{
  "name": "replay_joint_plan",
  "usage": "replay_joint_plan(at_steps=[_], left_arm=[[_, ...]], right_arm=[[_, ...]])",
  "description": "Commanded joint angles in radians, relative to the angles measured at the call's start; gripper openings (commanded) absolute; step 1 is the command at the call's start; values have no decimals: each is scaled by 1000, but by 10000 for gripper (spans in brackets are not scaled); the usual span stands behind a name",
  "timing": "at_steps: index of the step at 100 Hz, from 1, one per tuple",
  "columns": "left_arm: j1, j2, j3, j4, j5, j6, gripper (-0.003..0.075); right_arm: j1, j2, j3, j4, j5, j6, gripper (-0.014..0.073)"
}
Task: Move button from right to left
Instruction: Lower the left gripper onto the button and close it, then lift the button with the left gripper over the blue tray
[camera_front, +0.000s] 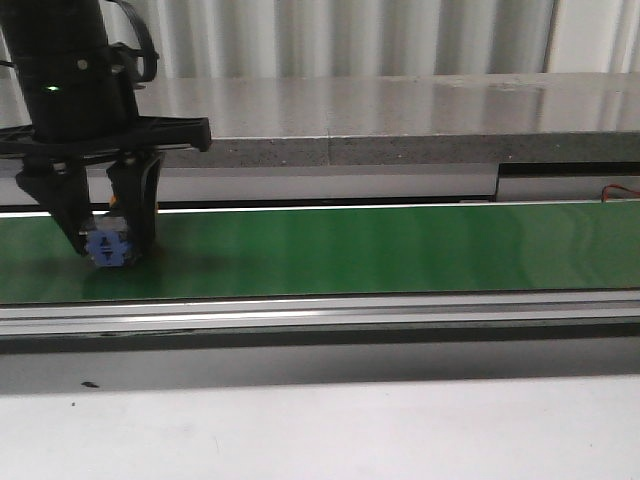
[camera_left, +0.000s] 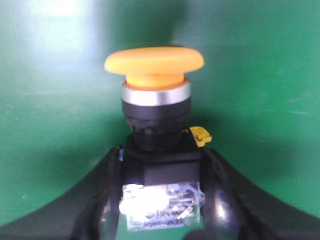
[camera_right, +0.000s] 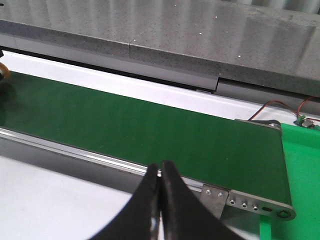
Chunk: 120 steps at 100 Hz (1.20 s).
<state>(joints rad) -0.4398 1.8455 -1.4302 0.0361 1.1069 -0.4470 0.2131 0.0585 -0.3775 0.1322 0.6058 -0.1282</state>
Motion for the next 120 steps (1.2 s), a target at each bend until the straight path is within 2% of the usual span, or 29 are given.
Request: replay_joint_plan(at_steps=[1,23,42,52,96,120], left_arm=[[0,-83,-44,22,6,-11,69],[85,-131,-75,50,63,48,69],[219,-155,-75,50,129,184,69],[303,-157,-75,50,158,302,69],[668,-155,-75,53,158,651,69],[802,-106,-66,53,125,789,69]], right_arm=[[3,10,-23,-2,-74,-12,-69],[3,10,-23,-2,-74,-12,-69],[3,10,-23,-2,-74,-12,-69],[3,10,-23,-2,-74,-12,-69],[3,10,-23,-2,-74,-12,-69],[3,10,-23,-2,-74,-12,-69]])
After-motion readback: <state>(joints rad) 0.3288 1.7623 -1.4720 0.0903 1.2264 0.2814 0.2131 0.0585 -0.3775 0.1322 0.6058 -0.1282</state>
